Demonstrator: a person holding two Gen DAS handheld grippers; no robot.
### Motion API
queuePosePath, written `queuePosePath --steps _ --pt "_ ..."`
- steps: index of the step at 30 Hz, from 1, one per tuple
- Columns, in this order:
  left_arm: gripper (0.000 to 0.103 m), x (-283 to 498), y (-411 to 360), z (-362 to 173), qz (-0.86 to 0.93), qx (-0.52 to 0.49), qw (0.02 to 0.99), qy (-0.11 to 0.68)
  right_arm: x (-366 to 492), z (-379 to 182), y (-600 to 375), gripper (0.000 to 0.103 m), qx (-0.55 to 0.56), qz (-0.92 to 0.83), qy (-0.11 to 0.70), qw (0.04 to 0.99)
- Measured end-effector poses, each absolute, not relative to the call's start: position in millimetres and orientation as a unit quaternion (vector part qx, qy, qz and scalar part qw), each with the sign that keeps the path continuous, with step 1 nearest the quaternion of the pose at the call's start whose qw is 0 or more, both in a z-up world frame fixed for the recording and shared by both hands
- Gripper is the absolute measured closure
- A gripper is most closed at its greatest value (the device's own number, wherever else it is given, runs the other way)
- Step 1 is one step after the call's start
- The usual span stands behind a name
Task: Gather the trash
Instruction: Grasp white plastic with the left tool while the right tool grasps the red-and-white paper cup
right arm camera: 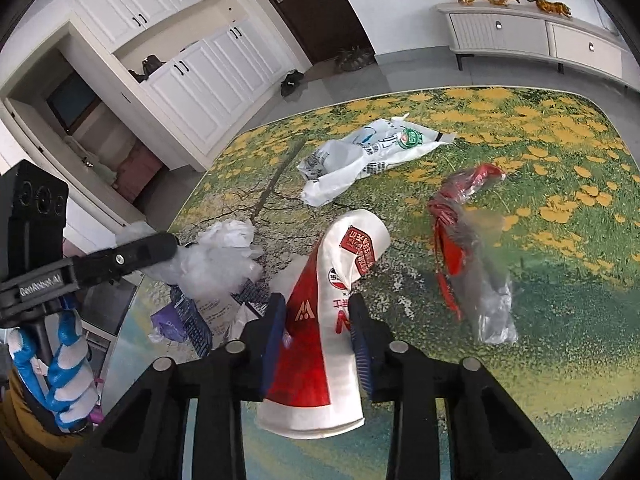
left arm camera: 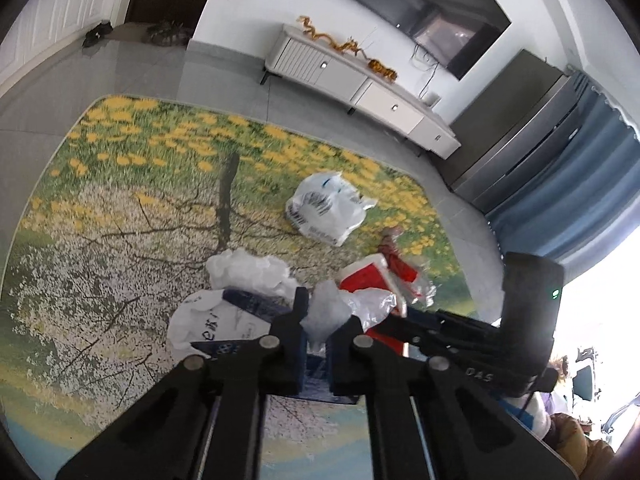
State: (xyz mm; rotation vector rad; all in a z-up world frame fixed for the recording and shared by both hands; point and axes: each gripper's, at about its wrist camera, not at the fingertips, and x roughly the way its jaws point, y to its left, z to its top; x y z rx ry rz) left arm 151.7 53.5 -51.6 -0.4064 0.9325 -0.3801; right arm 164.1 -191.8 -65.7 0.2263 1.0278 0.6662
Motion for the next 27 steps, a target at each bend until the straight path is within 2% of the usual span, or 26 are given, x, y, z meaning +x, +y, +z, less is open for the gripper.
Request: queuePosePath --steps 9,19,27 --pt "0.097 125 70 -15 -0.174 -0.217 0.876 0.394 131 -33 -191 0.091 0.092 0.321 0.447 0.83" --pt "0.097 89 75 19 -0.173 -0.22 0.89 0.36 84 14 -205 0.092 0.084 0.325 0.393 0.856" --pt "0.097 77 44 47 -0.208 -0.206 0.892 0.345 47 72 -265 0.092 0.079 0.288 0.323 0.898"
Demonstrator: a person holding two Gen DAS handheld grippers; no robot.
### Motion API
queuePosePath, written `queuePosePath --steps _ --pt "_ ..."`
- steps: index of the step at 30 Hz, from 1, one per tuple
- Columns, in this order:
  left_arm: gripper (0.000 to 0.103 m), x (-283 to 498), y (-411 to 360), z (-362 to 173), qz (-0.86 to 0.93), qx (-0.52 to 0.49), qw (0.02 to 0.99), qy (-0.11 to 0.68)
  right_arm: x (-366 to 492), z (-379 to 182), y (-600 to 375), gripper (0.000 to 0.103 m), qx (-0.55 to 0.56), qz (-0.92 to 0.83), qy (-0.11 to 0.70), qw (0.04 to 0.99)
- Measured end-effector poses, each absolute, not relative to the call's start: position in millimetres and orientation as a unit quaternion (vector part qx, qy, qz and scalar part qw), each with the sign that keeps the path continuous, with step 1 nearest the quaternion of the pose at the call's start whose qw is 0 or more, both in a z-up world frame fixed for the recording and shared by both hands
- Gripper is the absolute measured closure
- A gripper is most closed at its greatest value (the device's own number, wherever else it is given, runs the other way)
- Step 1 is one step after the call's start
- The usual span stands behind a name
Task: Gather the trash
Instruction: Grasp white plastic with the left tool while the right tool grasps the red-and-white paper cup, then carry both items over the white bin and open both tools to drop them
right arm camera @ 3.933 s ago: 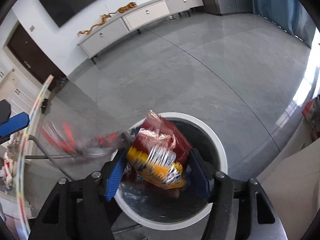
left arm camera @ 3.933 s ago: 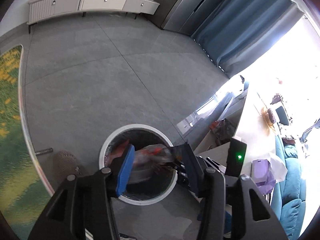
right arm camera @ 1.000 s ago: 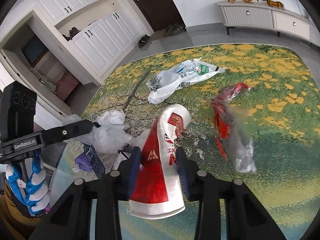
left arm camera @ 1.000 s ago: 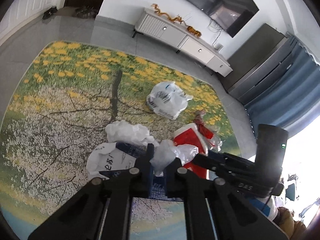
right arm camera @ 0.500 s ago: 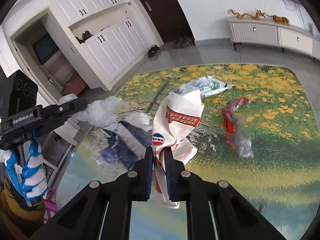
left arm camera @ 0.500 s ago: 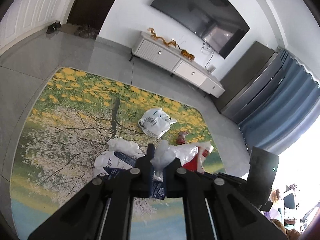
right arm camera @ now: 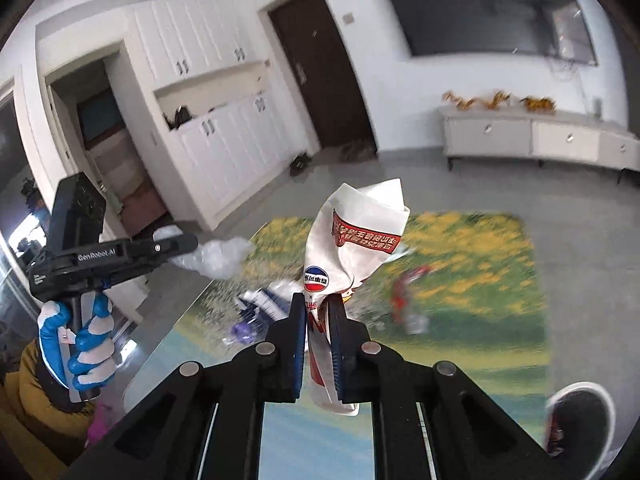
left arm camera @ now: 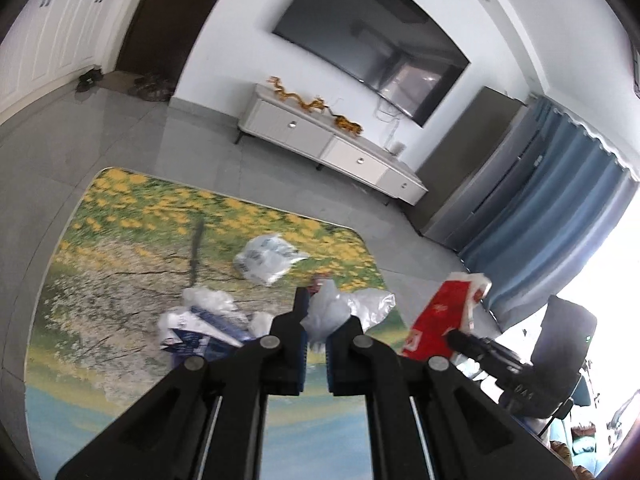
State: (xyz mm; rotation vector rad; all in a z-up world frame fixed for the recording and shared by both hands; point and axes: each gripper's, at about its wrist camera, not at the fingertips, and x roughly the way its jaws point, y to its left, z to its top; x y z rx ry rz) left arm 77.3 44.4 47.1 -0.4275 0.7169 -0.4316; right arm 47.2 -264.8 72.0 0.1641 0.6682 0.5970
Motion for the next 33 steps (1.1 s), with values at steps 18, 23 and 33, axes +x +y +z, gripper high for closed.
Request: queuePosePath --steps 18,23,33 --pt "0.097 111 -262 20 -0.373 -0.064 0.813 0.443 -14 24 -513 0.092 0.132 0.052 0.337 0.931" --pt "0.097 120 -341 -15 -0.376 -0.028 0.795 0.475 -4 -16 -549 0.092 0.156 0.032 0.368 0.916" --pt "0.088 139 -424 -83 -0.373 -0.021 0.758 0.535 23 -84 -592 0.089 0.179 -0.011 0.419 0.89"
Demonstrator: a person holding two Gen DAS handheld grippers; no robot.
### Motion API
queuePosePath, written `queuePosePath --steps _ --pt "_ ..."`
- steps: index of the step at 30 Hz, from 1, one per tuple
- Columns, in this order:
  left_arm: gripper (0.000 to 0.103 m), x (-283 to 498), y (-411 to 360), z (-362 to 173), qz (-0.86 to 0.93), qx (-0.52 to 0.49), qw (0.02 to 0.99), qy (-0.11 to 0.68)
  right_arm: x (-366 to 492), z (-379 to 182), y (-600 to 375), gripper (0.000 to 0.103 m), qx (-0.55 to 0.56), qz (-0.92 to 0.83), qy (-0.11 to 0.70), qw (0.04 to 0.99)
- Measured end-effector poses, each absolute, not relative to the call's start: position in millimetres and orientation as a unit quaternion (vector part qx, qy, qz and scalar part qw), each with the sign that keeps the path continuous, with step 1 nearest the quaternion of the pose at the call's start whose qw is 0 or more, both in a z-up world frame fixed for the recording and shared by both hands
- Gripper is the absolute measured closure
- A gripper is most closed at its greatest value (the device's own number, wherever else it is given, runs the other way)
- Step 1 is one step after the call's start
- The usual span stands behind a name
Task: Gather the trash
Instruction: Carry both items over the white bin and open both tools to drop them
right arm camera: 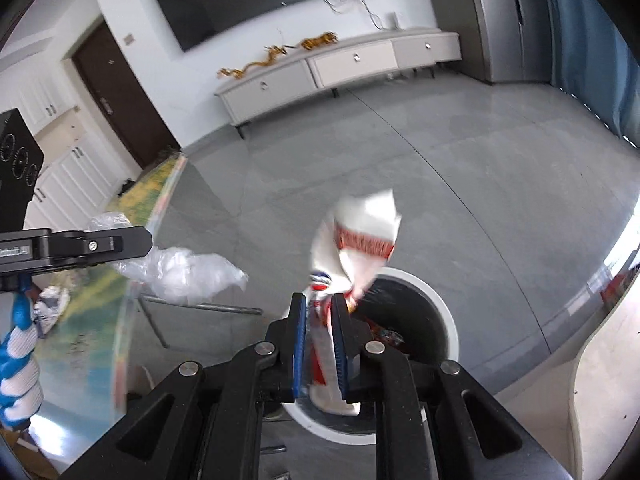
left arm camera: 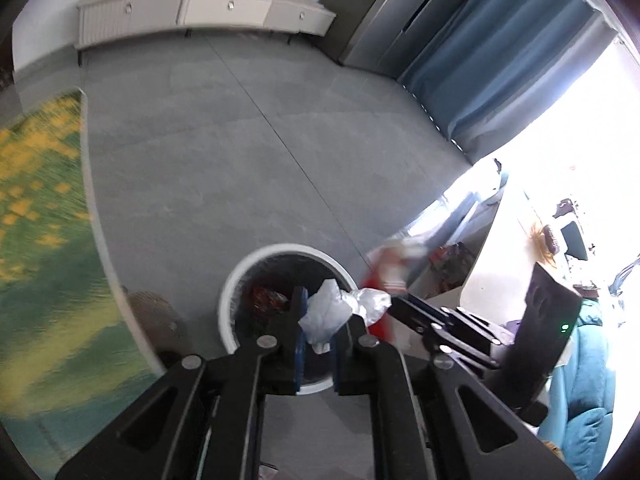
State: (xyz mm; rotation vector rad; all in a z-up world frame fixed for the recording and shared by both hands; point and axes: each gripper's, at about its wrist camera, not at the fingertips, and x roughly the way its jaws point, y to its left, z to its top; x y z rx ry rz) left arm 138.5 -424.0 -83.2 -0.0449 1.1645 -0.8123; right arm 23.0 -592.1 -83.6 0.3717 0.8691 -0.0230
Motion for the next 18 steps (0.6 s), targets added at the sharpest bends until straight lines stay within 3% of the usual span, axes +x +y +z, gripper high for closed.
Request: queuePosePath --steps 2,4,10,18 --pt "0.059 141 -429 -95 -0.373 -0.026 0.748 0.548 25 -93 -596 0.081 0.18 -0.023 0.427 0.886" --pt "0.051 141 -430 -103 -0.374 -0.033 0.743 0.554 24 -99 -600 0.071 0.185 -0.033 0.431 0.882" --pt "0.051 133 -413 -97 -0.38 -0.032 0.747 0.544 14 -95 -597 0.068 0.197 -0.036 0.427 0.882" --pt "0.051 120 -362 -47 -0.347 -0.013 0.807 0.478 0 -33 -578 0.056 0.185 -0.029 0.373 0.909"
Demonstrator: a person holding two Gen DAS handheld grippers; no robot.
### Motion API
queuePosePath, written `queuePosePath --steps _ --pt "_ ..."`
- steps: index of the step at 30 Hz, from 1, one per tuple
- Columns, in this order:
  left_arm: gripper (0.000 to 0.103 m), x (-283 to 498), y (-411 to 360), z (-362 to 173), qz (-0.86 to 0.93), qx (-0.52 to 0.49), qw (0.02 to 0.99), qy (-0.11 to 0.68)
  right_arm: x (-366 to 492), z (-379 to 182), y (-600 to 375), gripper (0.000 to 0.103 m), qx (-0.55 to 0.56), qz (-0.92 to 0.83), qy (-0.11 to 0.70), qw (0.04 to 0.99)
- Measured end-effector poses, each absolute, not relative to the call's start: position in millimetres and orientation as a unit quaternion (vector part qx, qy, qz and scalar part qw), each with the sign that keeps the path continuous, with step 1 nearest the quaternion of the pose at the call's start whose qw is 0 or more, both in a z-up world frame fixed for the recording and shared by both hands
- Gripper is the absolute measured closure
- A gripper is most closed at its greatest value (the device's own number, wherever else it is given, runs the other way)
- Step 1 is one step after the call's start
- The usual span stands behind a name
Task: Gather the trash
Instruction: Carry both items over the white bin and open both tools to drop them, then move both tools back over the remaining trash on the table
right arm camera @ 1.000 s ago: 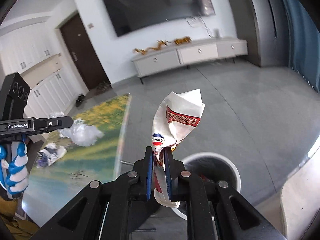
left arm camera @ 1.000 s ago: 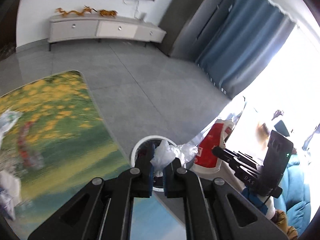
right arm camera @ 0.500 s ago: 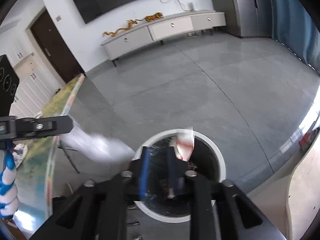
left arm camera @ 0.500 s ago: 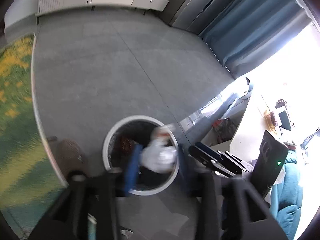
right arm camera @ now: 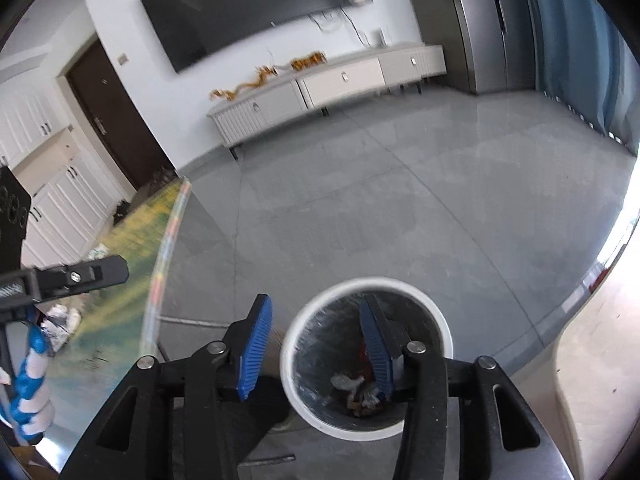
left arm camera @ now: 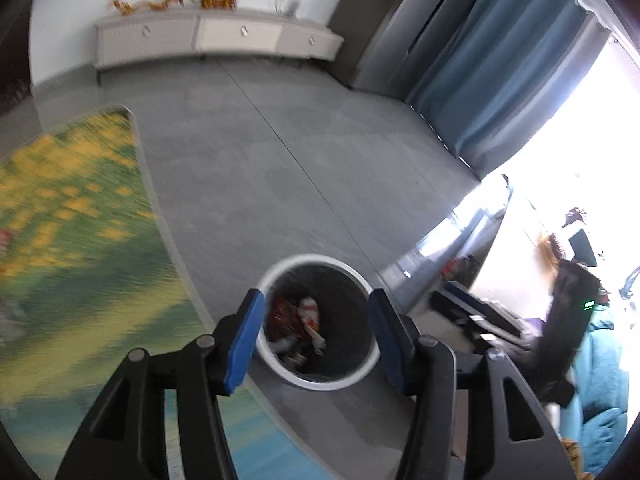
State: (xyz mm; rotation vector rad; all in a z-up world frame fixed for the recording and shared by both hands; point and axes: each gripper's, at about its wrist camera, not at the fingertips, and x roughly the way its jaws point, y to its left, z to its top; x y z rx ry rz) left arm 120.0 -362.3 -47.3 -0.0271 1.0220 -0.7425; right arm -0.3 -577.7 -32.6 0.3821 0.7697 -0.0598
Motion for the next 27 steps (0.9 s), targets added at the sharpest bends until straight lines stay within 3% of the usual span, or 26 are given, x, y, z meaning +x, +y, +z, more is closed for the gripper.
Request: queuePosePath --steps 8,27 --pt "0.045 102 -271 -4 -0.28 -0.018 0.864 0.419 -10 35 -523 0.042 0.14 0.009 0.322 0.936" --pt "0.038 50 11 43 -0.09 -0.08 0.937 0.329 20 114 -347 0.033 0.067 0.121 0.281 0.95"
